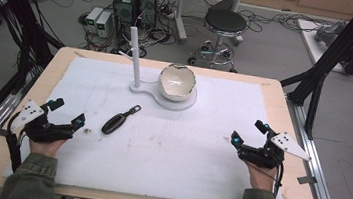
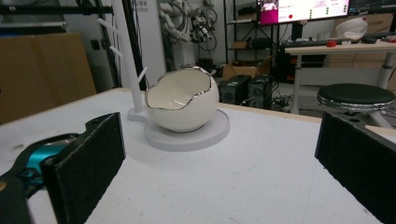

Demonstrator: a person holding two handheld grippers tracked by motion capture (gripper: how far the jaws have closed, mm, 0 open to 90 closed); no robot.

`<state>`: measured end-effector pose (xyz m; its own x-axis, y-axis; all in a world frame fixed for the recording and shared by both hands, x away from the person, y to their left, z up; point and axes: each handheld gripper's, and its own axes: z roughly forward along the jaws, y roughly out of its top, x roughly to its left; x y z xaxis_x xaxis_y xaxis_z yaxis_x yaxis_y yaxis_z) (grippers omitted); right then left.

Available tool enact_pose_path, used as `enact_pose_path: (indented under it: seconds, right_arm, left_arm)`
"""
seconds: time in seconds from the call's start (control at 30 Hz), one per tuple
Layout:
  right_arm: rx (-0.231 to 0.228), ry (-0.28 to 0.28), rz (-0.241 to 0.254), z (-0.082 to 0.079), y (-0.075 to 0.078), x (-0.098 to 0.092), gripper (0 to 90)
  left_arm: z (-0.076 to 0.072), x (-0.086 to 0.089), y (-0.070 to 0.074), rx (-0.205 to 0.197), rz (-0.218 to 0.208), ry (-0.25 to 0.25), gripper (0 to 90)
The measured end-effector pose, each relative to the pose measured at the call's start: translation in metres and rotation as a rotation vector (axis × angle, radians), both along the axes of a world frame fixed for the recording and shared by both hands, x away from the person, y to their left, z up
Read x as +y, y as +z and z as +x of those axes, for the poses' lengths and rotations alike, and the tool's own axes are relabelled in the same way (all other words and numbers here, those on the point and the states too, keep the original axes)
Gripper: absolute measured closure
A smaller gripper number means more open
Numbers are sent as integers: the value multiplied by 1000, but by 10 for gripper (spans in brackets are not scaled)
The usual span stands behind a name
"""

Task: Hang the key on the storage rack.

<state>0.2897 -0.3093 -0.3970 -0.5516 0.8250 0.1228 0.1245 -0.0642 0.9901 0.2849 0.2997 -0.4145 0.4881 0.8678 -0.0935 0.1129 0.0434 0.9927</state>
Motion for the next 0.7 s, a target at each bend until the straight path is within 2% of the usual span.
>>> enact_pose_path:
  seconds: [0.13,0.37,0.7]
  right_arm:
    - [3,0,40,-1,0,-4,7]
    - [7,11,25,-1,-1,-3,7]
    - [24,30,0,0,-3,2,7]
  left_arm:
    - [0,0,-1,5,6,3,19]
    - [0,1,-1,-1,9,25,19]
    - [1,-1,-4,9,15,15,19]
